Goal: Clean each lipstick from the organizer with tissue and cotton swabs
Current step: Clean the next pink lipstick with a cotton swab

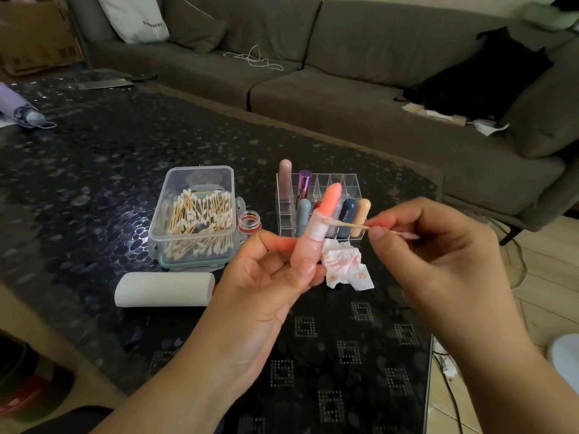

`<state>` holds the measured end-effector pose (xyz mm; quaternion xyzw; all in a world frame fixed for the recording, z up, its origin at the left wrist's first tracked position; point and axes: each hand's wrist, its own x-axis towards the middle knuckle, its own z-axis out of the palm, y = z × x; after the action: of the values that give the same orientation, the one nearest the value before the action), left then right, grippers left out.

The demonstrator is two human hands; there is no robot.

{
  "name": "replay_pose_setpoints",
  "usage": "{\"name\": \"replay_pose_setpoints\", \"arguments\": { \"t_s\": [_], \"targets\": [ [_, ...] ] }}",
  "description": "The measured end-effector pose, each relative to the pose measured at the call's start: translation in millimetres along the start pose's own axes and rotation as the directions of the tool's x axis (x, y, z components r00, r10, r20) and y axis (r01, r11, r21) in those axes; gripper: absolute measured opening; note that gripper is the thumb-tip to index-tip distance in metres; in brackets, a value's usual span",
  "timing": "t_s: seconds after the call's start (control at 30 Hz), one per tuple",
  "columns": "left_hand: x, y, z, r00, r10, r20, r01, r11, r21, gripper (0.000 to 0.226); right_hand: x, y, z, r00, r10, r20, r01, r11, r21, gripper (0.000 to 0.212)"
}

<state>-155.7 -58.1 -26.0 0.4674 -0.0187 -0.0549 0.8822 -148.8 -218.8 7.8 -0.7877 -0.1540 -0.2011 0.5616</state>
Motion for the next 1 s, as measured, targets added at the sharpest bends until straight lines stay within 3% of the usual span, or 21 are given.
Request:
{"name": "replay_pose_setpoints", "arguments": {
  "t_s": [0.37, 0.7, 1.0],
  "targets": [
    [0.7, -0.2, 0.5, 1.000, 0.001, 0.014, -0.001, 1.000, -0.002, 0.016, 3.0, -1.2, 1.4, 0.998, 0.070, -0.003, -0.070, 0.997, 0.039, 0.019],
    [0.8, -1.6, -1.6, 1.000, 0.004, 0.029, -0.003, 1.000, -0.006, 0.015, 2.9, -0.6, -0.6, 0.994, 0.111, -0.012, -0.110, 0.992, 0.067, 0.015],
    [0.6, -3.1, 0.6, 0.999, 0.004, 0.035, -0.003, 1.000, -0.014, 0.017, 3.6, 0.1, 3.2, 0.998, 0.053, 0.026, -0.056, 0.994, 0.093, 0.006]
  ]
}}
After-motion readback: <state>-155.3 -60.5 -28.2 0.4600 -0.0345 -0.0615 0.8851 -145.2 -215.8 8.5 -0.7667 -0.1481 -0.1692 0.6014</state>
